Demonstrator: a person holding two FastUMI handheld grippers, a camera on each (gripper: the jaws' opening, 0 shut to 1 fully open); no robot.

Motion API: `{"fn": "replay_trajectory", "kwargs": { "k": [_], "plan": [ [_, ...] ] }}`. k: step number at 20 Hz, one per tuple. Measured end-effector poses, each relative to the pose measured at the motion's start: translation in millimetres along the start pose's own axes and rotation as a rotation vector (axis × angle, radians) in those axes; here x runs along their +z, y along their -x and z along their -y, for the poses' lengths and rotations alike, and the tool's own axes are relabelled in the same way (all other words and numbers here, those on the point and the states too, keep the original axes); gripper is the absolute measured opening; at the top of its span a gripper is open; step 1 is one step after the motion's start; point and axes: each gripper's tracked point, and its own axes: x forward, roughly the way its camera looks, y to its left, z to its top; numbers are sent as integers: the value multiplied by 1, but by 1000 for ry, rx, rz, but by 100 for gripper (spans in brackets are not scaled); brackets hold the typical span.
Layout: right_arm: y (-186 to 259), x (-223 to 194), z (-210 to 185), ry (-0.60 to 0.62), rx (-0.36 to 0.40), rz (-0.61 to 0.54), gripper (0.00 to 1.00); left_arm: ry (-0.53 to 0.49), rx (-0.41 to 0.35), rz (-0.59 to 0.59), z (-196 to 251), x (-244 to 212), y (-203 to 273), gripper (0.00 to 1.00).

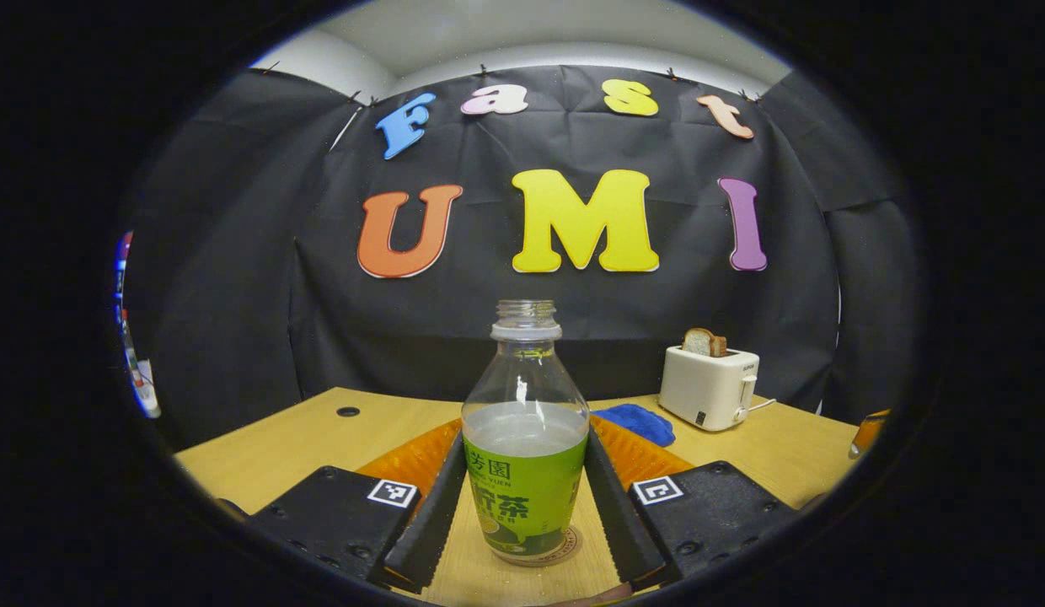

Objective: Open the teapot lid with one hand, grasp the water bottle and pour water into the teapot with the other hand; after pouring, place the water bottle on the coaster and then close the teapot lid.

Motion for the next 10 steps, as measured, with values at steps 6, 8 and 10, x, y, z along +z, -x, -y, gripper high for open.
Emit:
{"fn": "replay_trajectory", "kwargs": {
  "k": [6, 8, 10],
  "plan": [
    [-6, -10, -2, 2, 9, -21, 0, 5, -12, -25, 8, -22, -18, 78],
    [-8, -14, -2, -3, 12, -33, 0, -1, -12, -14, 6, -21, -19, 78],
    [-9, -16, -2, -1, 10, -38, 0, 0, -10, -16, 3, -24, -22, 79]
  ]
}}
